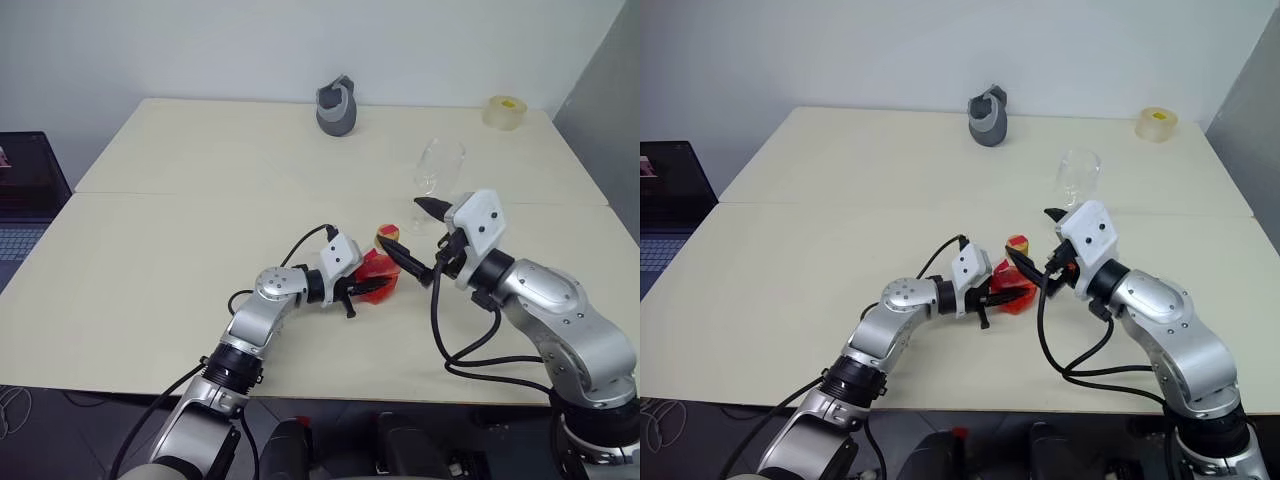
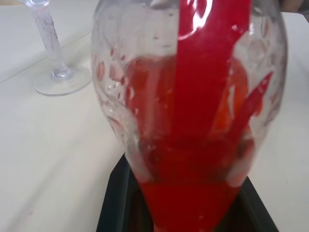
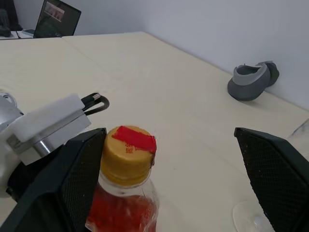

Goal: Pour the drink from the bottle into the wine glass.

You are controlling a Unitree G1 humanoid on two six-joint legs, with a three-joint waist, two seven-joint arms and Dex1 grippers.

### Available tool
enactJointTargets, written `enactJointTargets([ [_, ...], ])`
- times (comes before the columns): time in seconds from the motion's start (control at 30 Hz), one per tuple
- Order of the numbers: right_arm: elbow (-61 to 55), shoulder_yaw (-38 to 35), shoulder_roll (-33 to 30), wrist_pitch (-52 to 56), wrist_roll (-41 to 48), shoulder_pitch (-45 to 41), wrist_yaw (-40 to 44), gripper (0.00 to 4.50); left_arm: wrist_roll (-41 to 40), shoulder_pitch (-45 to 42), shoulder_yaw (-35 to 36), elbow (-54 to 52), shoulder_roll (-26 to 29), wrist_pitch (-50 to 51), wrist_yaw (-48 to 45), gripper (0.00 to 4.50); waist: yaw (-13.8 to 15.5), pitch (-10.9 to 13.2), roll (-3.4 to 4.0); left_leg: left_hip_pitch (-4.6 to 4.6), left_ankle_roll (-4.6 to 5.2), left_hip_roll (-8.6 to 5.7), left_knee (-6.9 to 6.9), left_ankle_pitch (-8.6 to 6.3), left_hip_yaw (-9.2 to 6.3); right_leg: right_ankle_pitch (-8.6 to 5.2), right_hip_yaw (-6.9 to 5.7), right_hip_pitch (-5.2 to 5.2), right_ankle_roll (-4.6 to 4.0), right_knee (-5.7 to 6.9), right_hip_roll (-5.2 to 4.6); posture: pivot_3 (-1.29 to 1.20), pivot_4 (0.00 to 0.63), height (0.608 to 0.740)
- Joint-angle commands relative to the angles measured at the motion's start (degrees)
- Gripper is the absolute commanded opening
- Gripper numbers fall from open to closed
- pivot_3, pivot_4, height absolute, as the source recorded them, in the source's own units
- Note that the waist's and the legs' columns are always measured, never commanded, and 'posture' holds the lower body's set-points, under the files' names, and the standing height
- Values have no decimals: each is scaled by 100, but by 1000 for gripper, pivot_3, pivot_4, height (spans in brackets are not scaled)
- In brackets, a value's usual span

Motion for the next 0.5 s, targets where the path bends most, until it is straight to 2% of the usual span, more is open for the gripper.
enactJointTargets([
  [0.03,300,-660,-263,-1,-40,82,21,4500,-99,-95,182,-202,29,-213,-3,720,0,0,0,0,0,0,0,0,0,0,0,0,0,0,0,0,150,740],
  [0.27,-29,-883,-606,342,972,221,836,4500,-100,-127,191,-153,50,-247,-16,711,-15,0,0,2,1,2,-3,0,4,0,3,1,0,-1,2,0,150,740],
  [0.4,-285,-512,-332,569,1157,-87,589,4500,-78,-150,191,-127,32,-266,-22,711,-18,0,0,4,1,4,-4,0,2,0,2,1,0,1,4,0,150,740],
  [0.5,-176,-93,10,519,825,-394,232,4500,-67,-157,181,-122,22,-274,-25,711,-16,0,0,5,1,4,-4,0,3,0,3,1,0,2,5,0,150,740],
])
